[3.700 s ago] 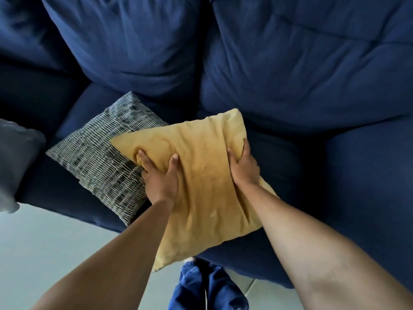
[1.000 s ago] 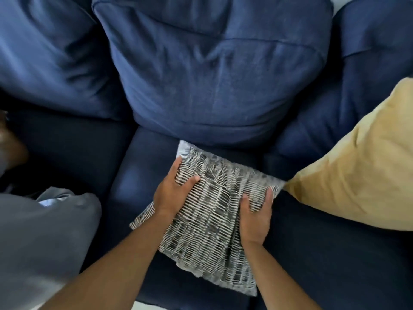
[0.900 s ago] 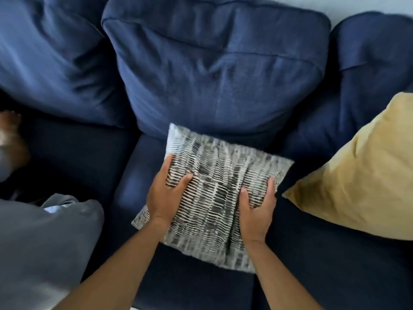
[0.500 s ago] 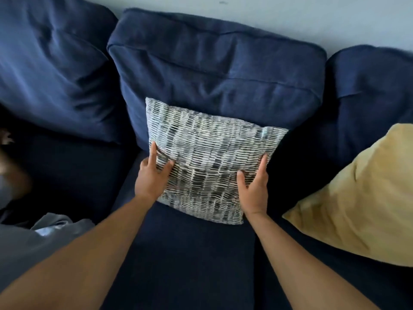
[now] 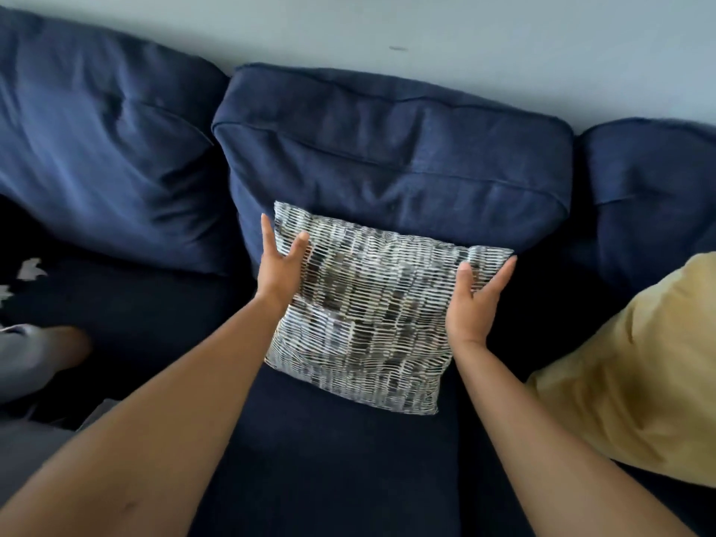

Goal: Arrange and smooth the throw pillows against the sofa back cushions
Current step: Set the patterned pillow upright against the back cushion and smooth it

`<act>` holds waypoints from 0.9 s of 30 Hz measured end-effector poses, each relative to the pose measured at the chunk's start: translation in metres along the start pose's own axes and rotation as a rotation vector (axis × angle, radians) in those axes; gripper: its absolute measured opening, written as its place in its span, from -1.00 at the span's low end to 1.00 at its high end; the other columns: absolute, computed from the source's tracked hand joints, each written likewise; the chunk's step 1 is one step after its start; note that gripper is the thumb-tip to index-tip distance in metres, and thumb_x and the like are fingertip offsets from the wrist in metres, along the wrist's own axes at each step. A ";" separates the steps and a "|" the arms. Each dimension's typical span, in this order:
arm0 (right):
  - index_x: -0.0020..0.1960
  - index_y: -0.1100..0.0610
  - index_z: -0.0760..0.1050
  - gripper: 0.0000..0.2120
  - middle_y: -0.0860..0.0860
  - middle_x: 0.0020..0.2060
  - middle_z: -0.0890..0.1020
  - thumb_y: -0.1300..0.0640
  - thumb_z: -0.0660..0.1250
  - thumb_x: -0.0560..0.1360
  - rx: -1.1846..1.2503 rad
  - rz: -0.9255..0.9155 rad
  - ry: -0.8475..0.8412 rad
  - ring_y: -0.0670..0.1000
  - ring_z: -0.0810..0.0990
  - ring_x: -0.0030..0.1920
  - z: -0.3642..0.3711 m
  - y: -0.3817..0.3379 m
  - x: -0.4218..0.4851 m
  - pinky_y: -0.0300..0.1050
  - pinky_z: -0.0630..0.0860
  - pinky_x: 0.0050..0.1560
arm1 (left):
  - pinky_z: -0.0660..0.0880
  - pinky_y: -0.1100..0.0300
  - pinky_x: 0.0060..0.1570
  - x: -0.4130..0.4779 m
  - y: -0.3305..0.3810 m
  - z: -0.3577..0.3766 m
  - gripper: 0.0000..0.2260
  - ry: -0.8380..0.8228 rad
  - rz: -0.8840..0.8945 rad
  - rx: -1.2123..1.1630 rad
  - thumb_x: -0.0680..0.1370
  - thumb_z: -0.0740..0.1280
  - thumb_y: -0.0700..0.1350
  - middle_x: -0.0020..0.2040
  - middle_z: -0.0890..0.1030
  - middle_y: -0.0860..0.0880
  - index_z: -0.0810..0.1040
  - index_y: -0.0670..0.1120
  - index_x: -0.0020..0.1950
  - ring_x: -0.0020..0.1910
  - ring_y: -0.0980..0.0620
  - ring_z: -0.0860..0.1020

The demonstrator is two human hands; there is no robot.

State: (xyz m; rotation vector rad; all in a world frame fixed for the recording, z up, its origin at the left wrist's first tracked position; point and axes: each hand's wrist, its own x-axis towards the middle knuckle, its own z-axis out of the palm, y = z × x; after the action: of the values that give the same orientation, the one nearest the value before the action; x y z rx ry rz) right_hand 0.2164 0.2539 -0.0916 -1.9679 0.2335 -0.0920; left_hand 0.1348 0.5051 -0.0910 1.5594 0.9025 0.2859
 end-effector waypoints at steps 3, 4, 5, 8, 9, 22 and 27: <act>0.60 0.16 0.00 -0.40 0.12 0.52 0.25 0.10 0.16 0.65 0.010 -0.148 0.055 0.09 0.28 0.50 0.009 -0.011 -0.003 -0.21 0.21 0.44 | 0.27 0.06 0.47 0.004 0.009 0.004 -0.39 0.065 0.032 -0.085 0.63 0.29 0.06 0.56 0.27 0.14 0.06 0.26 0.60 0.48 0.09 0.31; 0.59 0.19 0.02 -0.44 0.10 0.52 0.24 0.15 0.13 0.66 0.020 -0.198 0.079 0.06 0.24 0.51 0.012 -0.017 -0.005 -0.29 0.17 0.45 | 0.30 0.16 0.43 0.003 0.013 0.003 -0.44 0.120 0.080 -0.104 0.65 0.27 0.03 0.54 0.31 0.16 0.12 0.24 0.59 0.43 0.16 0.33; 0.58 0.21 0.03 -0.47 0.07 0.51 0.23 0.19 0.10 0.66 0.026 -0.240 0.103 0.03 0.21 0.52 0.014 -0.020 -0.006 -0.38 0.12 0.44 | 0.31 0.30 0.35 0.001 0.016 0.000 -0.49 0.178 0.134 -0.125 0.66 0.24 0.00 0.52 0.32 0.19 0.16 0.23 0.58 0.40 0.24 0.35; 0.57 0.26 0.02 -0.49 0.04 0.50 0.19 0.24 0.06 0.67 0.011 -0.305 0.139 0.02 0.17 0.52 0.023 -0.016 -0.007 -0.55 0.04 0.35 | 0.29 0.48 0.25 -0.003 0.015 -0.009 -0.51 0.237 0.273 -0.100 0.69 0.18 0.00 0.51 0.25 0.31 0.13 0.28 0.57 0.32 0.44 0.31; 0.57 0.27 0.02 -0.49 0.10 0.52 0.20 0.24 0.06 0.67 -0.005 -0.276 0.123 0.06 0.19 0.53 0.027 -0.009 -0.009 -0.60 0.02 0.31 | 0.30 0.40 0.29 -0.001 0.009 -0.012 -0.50 0.219 0.266 -0.066 0.69 0.18 0.01 0.47 0.26 0.32 0.09 0.31 0.57 0.34 0.38 0.32; 0.57 0.21 0.13 -0.49 0.10 0.56 0.21 0.15 0.11 0.65 -0.490 -0.831 -0.001 0.04 0.08 0.58 0.075 -0.029 -0.058 0.11 -0.01 0.53 | -0.05 -0.24 0.54 -0.018 -0.018 0.003 -0.54 0.079 1.052 0.769 0.68 0.09 -0.09 0.59 0.21 -0.15 0.26 -0.17 0.57 0.60 -0.19 0.10; 0.61 0.11 0.00 -0.44 0.01 0.60 0.02 0.05 0.10 0.67 -0.835 -0.863 -0.212 0.01 -0.09 0.59 0.094 0.009 -0.033 0.12 -0.25 0.54 | -0.16 -0.15 0.56 0.027 -0.045 0.006 -0.48 -0.069 0.943 1.125 0.70 -0.08 0.05 0.63 0.12 -0.08 0.12 -0.13 0.62 0.62 -0.11 -0.04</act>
State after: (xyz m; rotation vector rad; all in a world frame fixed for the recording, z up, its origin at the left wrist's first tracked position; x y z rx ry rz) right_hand 0.1991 0.3420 -0.1363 -2.7490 -0.8633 -0.3877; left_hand 0.1395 0.5169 -0.1418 2.9789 0.1321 0.4021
